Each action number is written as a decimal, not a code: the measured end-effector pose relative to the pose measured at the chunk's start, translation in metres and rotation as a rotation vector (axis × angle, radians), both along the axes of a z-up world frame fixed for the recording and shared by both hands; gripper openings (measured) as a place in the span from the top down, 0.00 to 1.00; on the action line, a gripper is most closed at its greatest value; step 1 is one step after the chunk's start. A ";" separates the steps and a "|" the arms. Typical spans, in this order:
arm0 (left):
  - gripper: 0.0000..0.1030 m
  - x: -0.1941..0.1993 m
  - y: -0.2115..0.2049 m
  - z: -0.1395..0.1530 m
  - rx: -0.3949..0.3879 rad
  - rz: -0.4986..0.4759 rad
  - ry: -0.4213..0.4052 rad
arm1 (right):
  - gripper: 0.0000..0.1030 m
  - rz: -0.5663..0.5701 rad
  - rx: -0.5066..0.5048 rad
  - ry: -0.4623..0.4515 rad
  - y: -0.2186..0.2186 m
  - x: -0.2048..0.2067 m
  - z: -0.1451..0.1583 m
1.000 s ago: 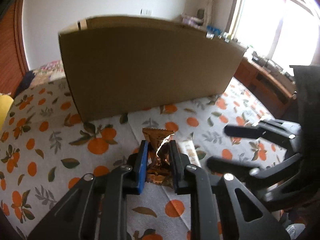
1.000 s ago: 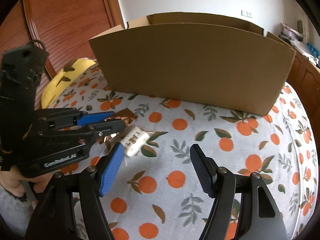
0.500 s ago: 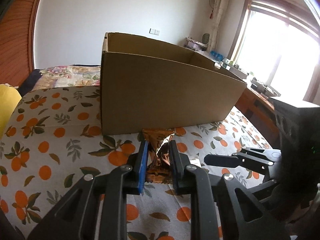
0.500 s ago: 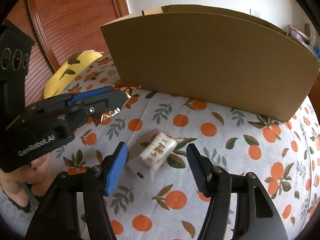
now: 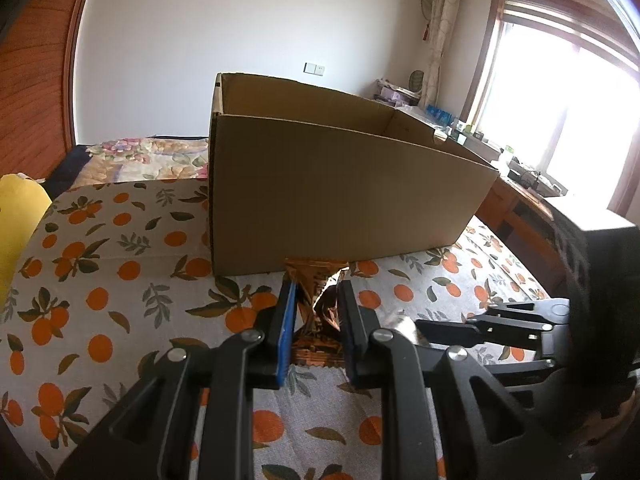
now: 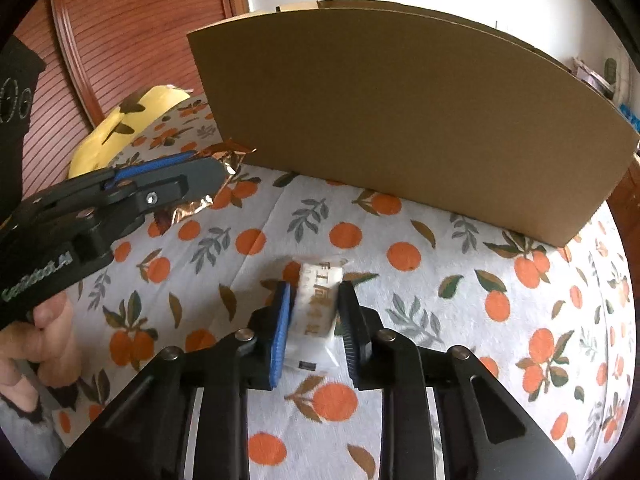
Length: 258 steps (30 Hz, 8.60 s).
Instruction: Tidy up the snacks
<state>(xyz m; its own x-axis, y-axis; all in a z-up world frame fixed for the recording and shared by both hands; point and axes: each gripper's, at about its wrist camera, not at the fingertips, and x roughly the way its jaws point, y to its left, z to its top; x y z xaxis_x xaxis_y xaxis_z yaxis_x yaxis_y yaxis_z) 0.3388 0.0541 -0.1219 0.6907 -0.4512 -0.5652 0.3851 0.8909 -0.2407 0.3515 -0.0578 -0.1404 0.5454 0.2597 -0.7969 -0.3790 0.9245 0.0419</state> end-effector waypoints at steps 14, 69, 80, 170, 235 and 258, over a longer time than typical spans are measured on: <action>0.82 -0.008 -0.021 0.012 0.060 -0.012 -0.020 | 0.80 -0.040 0.056 -0.079 -0.038 -0.025 0.034; 0.82 0.074 -0.047 0.117 0.162 0.024 -0.152 | 0.80 0.065 0.034 -0.339 -0.067 0.054 0.158; 0.81 0.109 -0.063 0.081 0.180 0.009 -0.088 | 0.80 0.017 0.055 -0.243 -0.081 0.112 0.116; 0.00 -0.268 -0.056 0.179 0.222 0.248 -0.349 | 0.00 -0.201 0.089 -0.513 -0.107 -0.243 0.208; 0.00 -0.286 -0.035 0.110 0.264 0.376 -0.272 | 0.00 -0.299 0.032 -0.496 -0.103 -0.275 0.141; 0.00 -0.286 -0.035 0.110 0.264 0.378 -0.274 | 0.00 -0.299 0.033 -0.497 -0.104 -0.275 0.141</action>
